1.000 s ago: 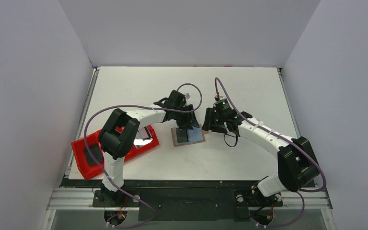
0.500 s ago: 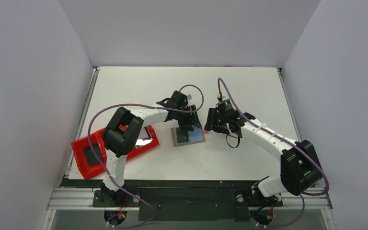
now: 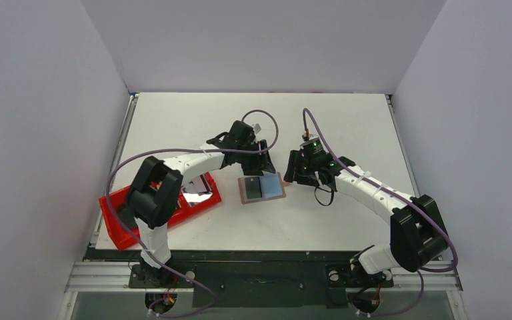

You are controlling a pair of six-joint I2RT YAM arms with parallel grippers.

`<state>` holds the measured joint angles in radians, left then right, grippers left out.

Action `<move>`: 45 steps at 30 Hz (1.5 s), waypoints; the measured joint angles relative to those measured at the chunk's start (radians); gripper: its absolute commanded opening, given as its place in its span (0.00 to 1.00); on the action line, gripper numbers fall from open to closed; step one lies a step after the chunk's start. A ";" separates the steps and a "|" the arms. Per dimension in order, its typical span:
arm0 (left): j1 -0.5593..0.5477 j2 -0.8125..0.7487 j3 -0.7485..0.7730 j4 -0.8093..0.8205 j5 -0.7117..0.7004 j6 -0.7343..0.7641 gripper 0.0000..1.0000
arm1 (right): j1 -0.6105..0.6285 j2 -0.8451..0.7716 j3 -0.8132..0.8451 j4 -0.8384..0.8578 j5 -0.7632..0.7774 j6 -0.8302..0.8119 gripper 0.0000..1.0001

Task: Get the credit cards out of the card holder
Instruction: Remove the credit card from the card holder.

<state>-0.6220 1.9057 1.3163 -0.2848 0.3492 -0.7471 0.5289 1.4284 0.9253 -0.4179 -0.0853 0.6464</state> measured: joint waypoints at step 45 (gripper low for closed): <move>0.109 -0.094 -0.240 -0.003 -0.051 0.026 0.02 | 0.070 0.372 0.133 0.232 -0.289 0.097 0.31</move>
<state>-0.5129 1.8118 1.0760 -0.2874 0.2985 -0.7216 0.5991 1.8008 1.0580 -0.1856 -0.3740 0.7437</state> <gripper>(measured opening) 0.029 0.317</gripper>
